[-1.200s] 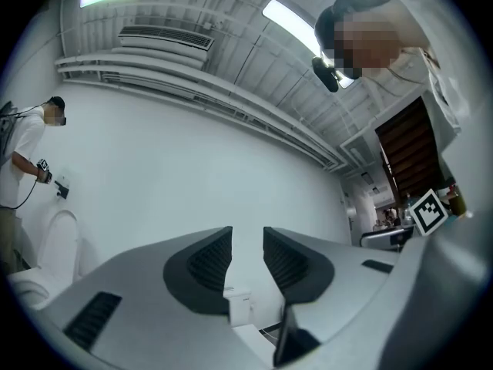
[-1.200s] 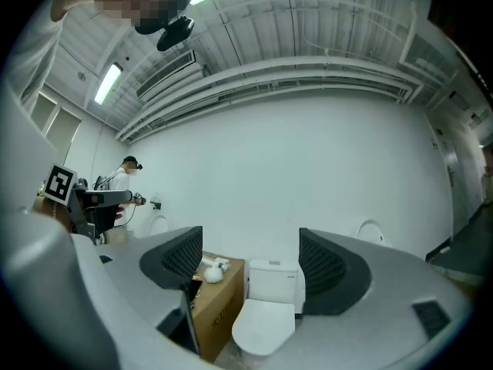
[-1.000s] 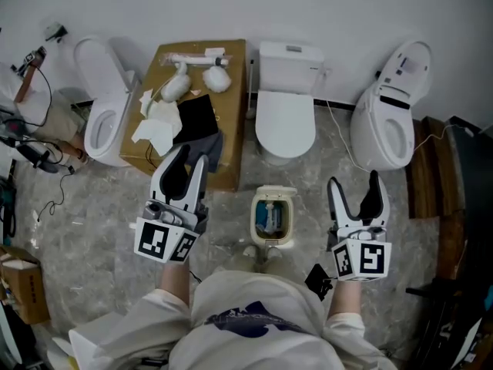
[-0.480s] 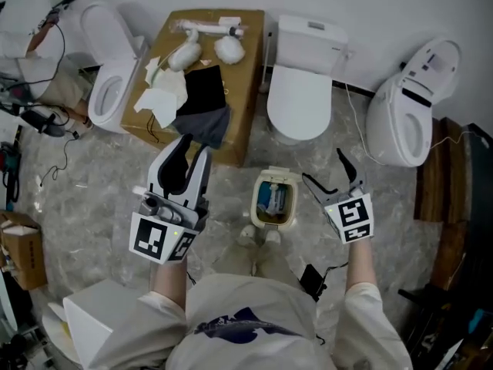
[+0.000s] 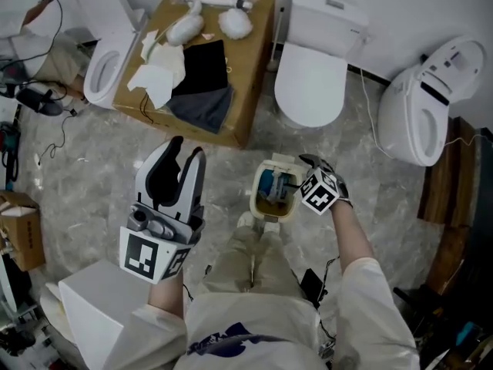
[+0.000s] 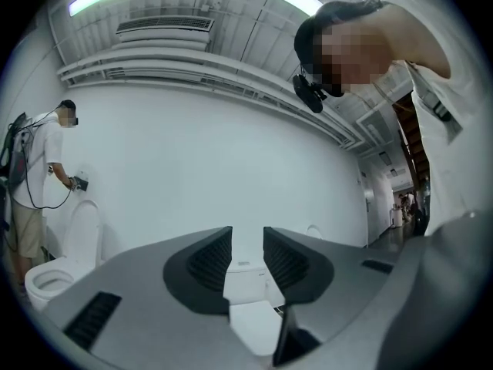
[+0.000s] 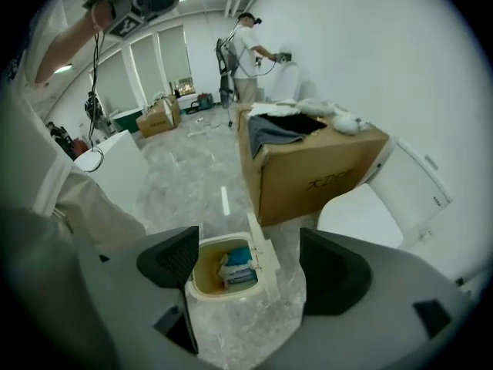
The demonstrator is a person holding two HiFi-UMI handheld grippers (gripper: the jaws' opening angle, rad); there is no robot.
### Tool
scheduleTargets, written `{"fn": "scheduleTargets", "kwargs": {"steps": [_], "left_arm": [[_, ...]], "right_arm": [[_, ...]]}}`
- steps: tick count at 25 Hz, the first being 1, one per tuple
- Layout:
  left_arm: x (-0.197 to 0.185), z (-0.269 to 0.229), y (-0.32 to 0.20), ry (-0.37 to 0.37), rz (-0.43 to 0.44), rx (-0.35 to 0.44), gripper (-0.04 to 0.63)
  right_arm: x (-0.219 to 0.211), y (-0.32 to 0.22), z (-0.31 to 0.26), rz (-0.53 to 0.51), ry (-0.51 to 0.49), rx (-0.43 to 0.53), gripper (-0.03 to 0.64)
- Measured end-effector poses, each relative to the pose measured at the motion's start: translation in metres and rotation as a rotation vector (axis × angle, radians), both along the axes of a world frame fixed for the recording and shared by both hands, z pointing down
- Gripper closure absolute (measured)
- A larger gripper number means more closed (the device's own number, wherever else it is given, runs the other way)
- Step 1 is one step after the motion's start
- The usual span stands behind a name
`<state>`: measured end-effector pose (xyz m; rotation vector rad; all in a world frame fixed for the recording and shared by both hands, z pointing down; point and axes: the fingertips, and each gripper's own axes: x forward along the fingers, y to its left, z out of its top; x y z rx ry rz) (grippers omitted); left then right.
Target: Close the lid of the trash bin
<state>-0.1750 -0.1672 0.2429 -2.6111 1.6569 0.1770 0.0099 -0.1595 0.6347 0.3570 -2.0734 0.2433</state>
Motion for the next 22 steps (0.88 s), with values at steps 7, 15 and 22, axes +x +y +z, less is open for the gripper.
{"fn": "scheduleTargets", "kwargs": {"steps": [7, 15, 22], "left_arm": [[0.005, 0.035, -0.014, -0.009, 0.010, -0.011, 0.477], [-0.003, 0.054, -0.027, -0.014, -0.033, -0.039, 0.477], [-0.004, 0.058, -0.031, -0.015, -0.044, -0.051, 0.477]], "right_arm": [[-0.010, -0.005, 0.090, -0.149, 0.134, -0.147, 0.207], [-0.008, 0.004, 0.137, -0.216, 0.213, -0.279, 0.213], [-0.013, 0.017, 0.135, -0.242, 0.192, -0.294, 0.227]]}}
